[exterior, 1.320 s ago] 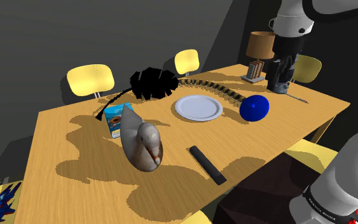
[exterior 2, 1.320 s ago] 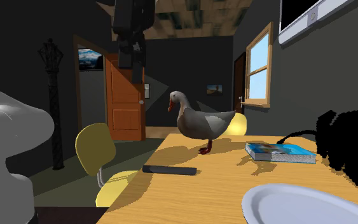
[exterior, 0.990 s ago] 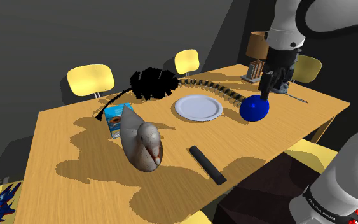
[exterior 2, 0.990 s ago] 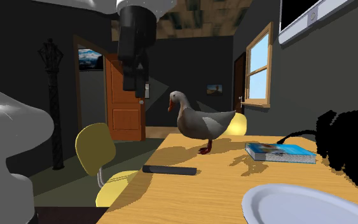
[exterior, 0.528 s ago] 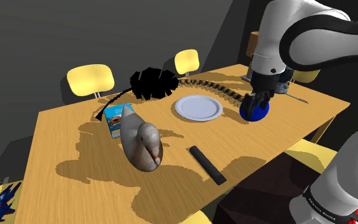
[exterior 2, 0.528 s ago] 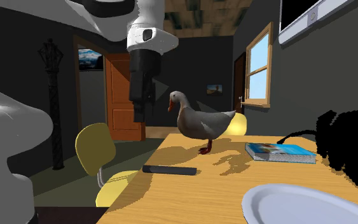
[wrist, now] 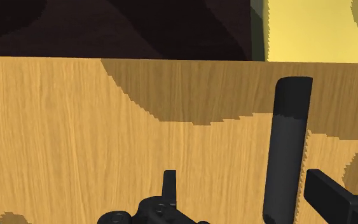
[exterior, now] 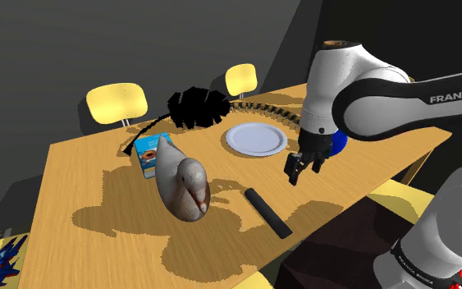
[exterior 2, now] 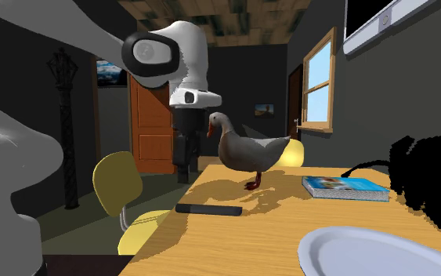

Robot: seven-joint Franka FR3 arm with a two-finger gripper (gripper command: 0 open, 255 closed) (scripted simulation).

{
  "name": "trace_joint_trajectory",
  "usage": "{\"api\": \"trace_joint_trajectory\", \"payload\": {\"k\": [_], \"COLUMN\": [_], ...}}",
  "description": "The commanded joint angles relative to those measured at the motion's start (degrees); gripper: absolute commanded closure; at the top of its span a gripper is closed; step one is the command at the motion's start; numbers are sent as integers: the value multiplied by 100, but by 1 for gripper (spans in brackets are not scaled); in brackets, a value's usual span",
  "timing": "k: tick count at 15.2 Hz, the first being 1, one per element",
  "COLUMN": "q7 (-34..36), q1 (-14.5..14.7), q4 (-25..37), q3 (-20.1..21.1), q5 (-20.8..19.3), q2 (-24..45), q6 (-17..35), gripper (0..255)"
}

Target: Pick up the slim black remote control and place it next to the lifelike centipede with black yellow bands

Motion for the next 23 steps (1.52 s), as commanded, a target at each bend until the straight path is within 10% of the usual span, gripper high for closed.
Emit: {"api": "trace_joint_trajectory", "payload": {"k": [1,8,23], "q7": [246,1037,1097], "q1": [61,175,130], "q4": [-46,11,-193], "q3": [216,944,1135], "q5": [208,700,677], "q2": [327,1632,2206], "q6": [448,1964,2739], "gripper": [0,0,0]}}
